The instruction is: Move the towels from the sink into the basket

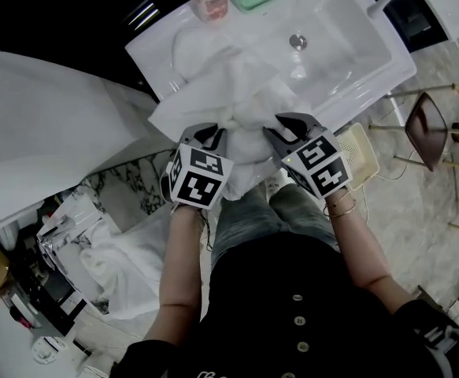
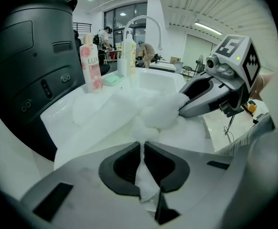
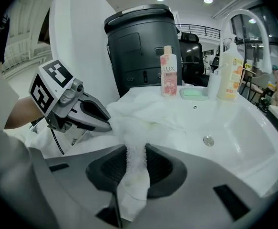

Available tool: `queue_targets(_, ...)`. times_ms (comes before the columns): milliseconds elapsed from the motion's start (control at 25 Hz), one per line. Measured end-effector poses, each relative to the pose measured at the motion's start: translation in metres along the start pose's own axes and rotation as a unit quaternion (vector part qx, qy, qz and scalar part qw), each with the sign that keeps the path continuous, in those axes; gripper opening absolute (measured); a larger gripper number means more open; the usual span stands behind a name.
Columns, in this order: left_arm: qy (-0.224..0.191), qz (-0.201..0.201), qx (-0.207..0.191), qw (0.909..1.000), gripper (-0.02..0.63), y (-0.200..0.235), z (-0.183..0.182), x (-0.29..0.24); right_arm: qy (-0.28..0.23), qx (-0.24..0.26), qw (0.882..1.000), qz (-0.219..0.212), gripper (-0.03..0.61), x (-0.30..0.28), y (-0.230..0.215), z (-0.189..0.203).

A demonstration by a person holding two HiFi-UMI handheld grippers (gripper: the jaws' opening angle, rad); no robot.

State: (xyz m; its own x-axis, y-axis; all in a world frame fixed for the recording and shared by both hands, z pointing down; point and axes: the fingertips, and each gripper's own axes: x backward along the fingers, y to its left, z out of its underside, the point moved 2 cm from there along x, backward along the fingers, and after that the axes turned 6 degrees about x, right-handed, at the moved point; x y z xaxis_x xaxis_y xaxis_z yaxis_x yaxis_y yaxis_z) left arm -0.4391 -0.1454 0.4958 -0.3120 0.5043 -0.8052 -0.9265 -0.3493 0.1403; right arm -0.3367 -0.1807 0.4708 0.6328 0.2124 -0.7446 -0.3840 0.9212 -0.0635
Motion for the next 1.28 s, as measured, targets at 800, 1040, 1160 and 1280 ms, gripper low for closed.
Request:
queue_targets(800,-0.131,0.053,-0.032,0.9895,0.029,-0.045,-0.067,0.036,-0.11,-0.04,0.991,0.066,0.064,0.066,-0.024,-0.01)
queue_targets(1040,-0.15,0.053,-0.037,0.9865,0.029,-0.085,-0.097,0.03,-0.14,-0.04,0.986,0.081,0.065,0.105,-0.046,0.003)
queue_targets(1160,-0.162,0.055,-0.041,0.9845,0.029,-0.11,-0.113,0.026,-0.153,-0.04,0.983,0.093,0.066,0.129,-0.059,0.012)
queue_targets(1280,-0.172,0.059,-0.042,0.9824,0.029,-0.136,-0.129,0.023,-0.164,-0.042,0.98,0.107,0.065,0.156,-0.074,0.024)
